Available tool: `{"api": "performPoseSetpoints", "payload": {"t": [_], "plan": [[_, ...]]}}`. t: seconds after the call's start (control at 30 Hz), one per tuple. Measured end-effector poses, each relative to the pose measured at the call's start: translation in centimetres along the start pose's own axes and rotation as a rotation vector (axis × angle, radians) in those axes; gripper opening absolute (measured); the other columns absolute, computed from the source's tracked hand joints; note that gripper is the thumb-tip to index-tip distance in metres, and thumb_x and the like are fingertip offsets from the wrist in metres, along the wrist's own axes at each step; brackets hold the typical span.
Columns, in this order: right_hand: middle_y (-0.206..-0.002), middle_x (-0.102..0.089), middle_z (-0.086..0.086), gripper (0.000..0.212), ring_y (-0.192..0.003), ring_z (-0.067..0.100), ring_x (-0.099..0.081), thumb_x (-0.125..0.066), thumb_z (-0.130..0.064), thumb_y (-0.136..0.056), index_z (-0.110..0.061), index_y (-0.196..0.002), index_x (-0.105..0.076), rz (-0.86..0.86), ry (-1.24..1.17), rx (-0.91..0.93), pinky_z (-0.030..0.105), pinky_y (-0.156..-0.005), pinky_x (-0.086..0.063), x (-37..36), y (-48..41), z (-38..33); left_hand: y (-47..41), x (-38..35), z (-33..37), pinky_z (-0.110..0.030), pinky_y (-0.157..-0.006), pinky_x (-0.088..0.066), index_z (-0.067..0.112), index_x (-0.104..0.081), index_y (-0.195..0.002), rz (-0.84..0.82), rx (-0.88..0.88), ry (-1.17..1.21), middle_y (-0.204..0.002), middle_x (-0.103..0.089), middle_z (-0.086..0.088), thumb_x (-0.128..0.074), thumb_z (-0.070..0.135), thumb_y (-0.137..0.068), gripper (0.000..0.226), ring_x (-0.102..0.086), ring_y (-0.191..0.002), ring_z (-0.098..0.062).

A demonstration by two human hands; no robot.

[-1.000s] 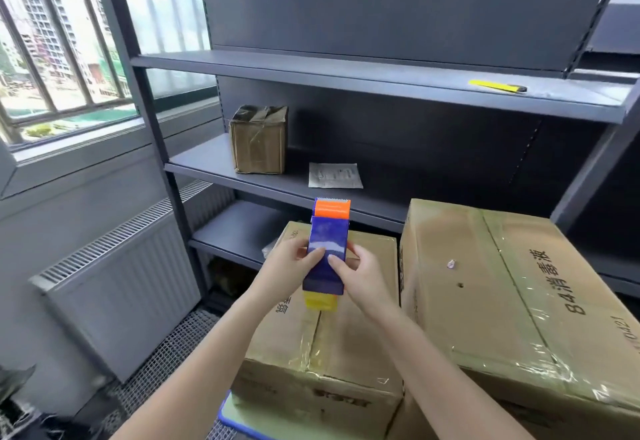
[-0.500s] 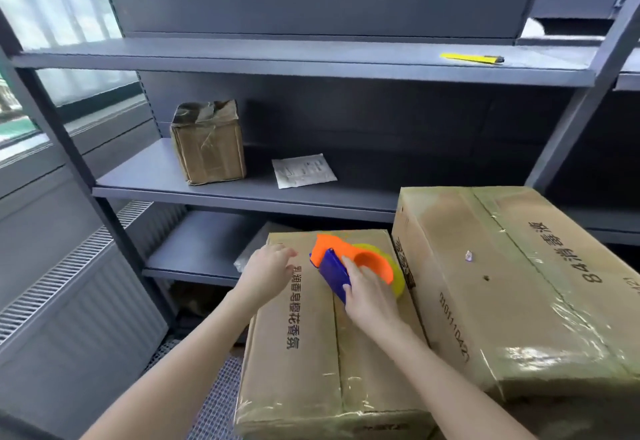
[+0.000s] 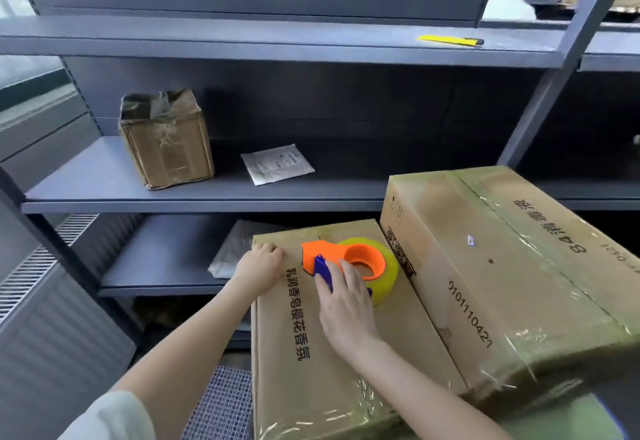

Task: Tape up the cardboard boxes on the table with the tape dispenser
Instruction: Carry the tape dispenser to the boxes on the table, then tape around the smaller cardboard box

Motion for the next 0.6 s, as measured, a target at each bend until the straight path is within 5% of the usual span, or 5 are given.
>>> {"api": "performPoseSetpoints", "payload": {"t": [0.17,0.3,0.4,0.6], "plan": [[-0.098,-0.069,0.006,0.045,-0.103,0.027,-0.064,-0.088,-0.029,-0.045,-0.014,-0.086,-0.075,-0.07,0.024,0.039,0.037,-0.089,-0.051,-0.9,0.0,-1.5,-1.7,0.1,-0.2,-0.036,-0.097,-0.037,0.01,-0.045,-0.132,0.012,-0.011,-0.011,-0.134,-0.045,-0.01,-0.036,0.023,-0.098,0.037,-0.039,-0.124,-0.03],[-0.116,-0.066,0.013,0.054,-0.124,0.03,-0.052,-0.079,-0.043,-0.061,-0.007,-0.1,-0.073,-0.204,0.072,0.025,0.041,-0.107,-0.032,-1.7,0.2,-2.2,-2.5,0.1,0.0,-0.036,-0.101,-0.033,0.008,-0.046,-0.132,0.06,-0.019,-0.043,-0.134,-0.045,-0.011,-0.038,0.032,-0.099,0.041,-0.04,-0.123,-0.03],[-0.153,-0.025,0.019,0.072,-0.144,0.029,-0.013,-0.046,-0.051,-0.091,-0.002,-0.143,-0.035,-0.431,-0.056,0.023,0.039,-0.117,-0.002,-2.2,0.8,-3.9,-3.3,0.2,-0.2,-0.035,-0.102,-0.033,0.009,-0.042,-0.134,0.079,-0.016,-0.044,-0.138,-0.041,-0.01,-0.04,0.036,-0.098,0.046,-0.038,-0.126,-0.029],[-0.154,0.008,0.027,0.12,-0.142,0.041,0.012,-0.045,-0.08,-0.073,0.0,-0.15,0.001,-0.701,-0.091,-0.164,0.054,-0.114,0.007,-2.5,0.6,-7.3,-4.9,0.2,-0.1,-0.039,-0.115,-0.016,0.009,-0.033,-0.142,-0.005,-0.062,-0.022,-0.149,-0.032,-0.009,-0.038,0.047,-0.096,0.06,-0.023,-0.14,-0.028]]}}
Point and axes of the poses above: each hand's wrist, its own y-axis away from the middle knuckle, its own x-axis out of the back of the hand, z = x × y, the point moved 3 cm from there along -y, towards the middle knuckle
